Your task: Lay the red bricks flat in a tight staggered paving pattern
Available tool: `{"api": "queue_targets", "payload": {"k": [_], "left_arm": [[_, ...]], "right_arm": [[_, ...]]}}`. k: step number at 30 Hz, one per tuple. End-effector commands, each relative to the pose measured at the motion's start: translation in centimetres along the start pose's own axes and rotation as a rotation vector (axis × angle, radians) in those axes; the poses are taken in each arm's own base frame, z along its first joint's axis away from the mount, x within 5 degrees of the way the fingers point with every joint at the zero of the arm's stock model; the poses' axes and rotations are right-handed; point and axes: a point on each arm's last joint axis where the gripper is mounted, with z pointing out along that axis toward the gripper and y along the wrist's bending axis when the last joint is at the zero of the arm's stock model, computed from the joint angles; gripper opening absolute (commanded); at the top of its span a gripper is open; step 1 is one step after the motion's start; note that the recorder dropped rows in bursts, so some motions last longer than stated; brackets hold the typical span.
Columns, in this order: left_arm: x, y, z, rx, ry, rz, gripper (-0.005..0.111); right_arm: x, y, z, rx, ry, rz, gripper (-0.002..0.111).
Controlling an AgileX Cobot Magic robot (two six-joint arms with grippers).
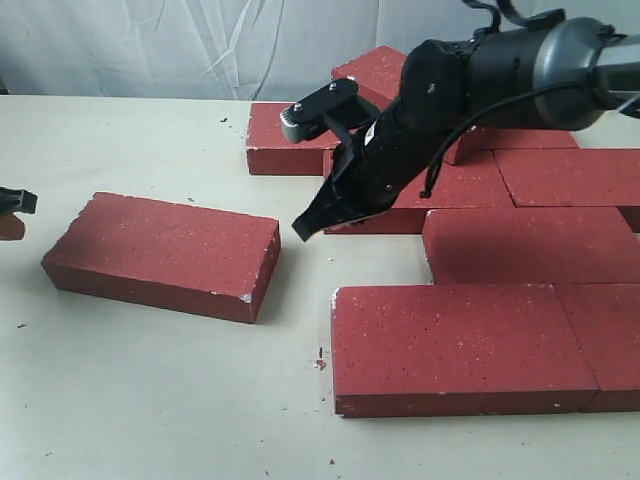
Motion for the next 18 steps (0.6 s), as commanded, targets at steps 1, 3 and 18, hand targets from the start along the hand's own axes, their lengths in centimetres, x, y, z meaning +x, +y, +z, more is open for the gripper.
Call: {"api": "queue_targets", "payload": {"k": [1, 3, 18], "left_arm": [[-0.3, 0.1, 1.2, 0.055, -0.018, -0.006, 0.0], [-0.4, 0.1, 1.5, 0.073, -0.009, -0.008, 0.0], [0.0, -3.8, 2.6, 0.197, 0.102, 0.128, 0.0]], "right_arm": [[-0.6, 0.6, 1.9, -0.011, 0.027, -0.039, -0.001], [-0.6, 0.8, 2.7, -0.018, 0.039, -0.04, -0.001], [-1.2, 2.1, 6.3, -0.056, 0.107, -0.093, -0.001]]}}
